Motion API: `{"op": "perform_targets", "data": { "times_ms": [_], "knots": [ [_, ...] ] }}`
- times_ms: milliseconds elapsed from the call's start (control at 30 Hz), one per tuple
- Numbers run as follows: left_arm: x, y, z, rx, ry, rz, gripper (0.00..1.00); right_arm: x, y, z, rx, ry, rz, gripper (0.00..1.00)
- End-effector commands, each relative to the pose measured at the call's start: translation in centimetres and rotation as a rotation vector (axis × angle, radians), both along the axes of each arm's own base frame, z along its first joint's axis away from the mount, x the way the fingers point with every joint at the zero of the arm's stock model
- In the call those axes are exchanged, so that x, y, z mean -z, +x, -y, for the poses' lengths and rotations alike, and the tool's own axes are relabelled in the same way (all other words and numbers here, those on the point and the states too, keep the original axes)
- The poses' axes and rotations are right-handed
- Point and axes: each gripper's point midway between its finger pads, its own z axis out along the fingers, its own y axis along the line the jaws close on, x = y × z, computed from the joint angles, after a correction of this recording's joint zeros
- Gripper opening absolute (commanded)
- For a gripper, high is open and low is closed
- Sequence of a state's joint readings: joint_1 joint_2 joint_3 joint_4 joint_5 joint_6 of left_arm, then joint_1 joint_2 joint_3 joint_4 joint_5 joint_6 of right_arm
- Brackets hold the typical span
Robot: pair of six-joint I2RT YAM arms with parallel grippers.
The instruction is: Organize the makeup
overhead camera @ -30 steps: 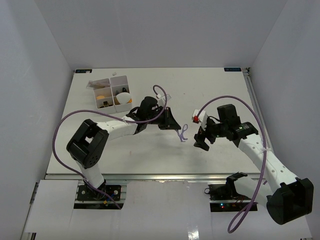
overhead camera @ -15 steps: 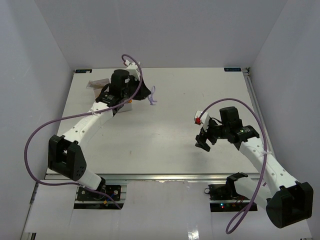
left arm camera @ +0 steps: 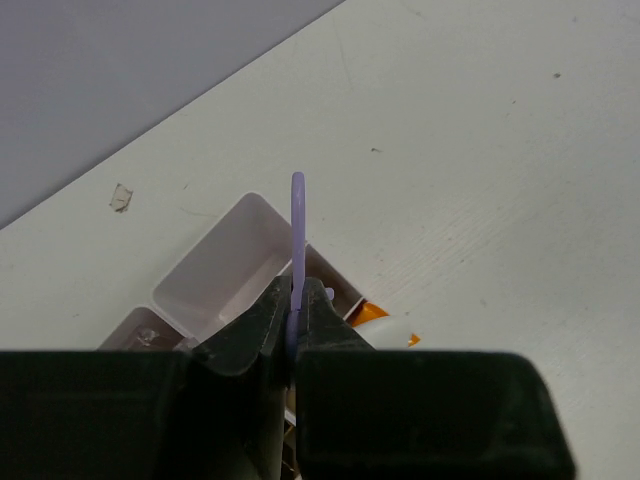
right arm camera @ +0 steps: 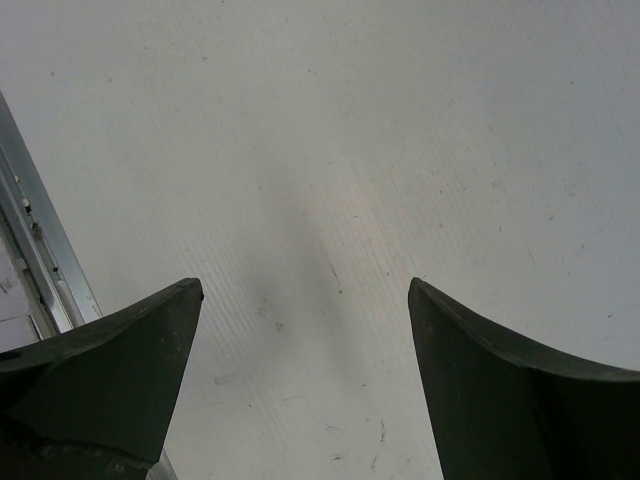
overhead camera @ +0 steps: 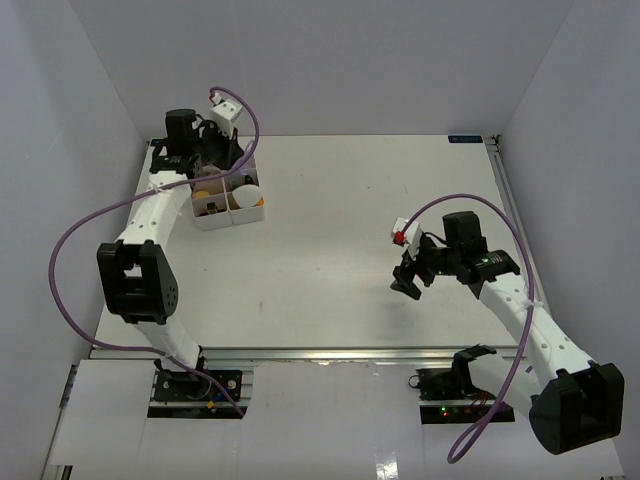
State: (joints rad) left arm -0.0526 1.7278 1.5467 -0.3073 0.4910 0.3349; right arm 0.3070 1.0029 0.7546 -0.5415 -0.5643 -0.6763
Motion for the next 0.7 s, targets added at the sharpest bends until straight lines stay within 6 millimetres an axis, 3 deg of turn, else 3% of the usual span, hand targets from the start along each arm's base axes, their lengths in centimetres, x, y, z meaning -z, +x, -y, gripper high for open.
{"op": "perform_targets", "data": {
  "times_ms": [0,67,100,400,533,667],
  "knots": [
    [-1.3,1.2,0.2,0.188,0.022,0.093,0.03,-0.8,0.3,-0.3,-0.015,0.043,0.04,0.9],
    [-0.5,2.4,-0.1,0.192,0.028,0.092,0.03,-0.6,0.2,-0.3,-0.017,0.043,0.032,0.9],
    [-0.2,3.0,-1.2,0.184,0.027,0.093,0.03,-0.5,0.2,-0.3,-0.016,0.041,0.031,0.9],
    [1.2,5.4,-1.9,0.143,0.029,0.119,0.04,-0.3,0.5,0.1,-0.001,0.036,0.03,0.9],
    [1.4,5.8,-2.2,0.121,0.03,0.122,0.04,-0.3,0.6,0.3,0.006,0.039,0.029,0.9],
    [0.4,5.5,-1.8,0.141,0.003,0.138,0.04,-0.3,0.6,0.3,0.004,0.039,0.027,0.9]
  ]
}}
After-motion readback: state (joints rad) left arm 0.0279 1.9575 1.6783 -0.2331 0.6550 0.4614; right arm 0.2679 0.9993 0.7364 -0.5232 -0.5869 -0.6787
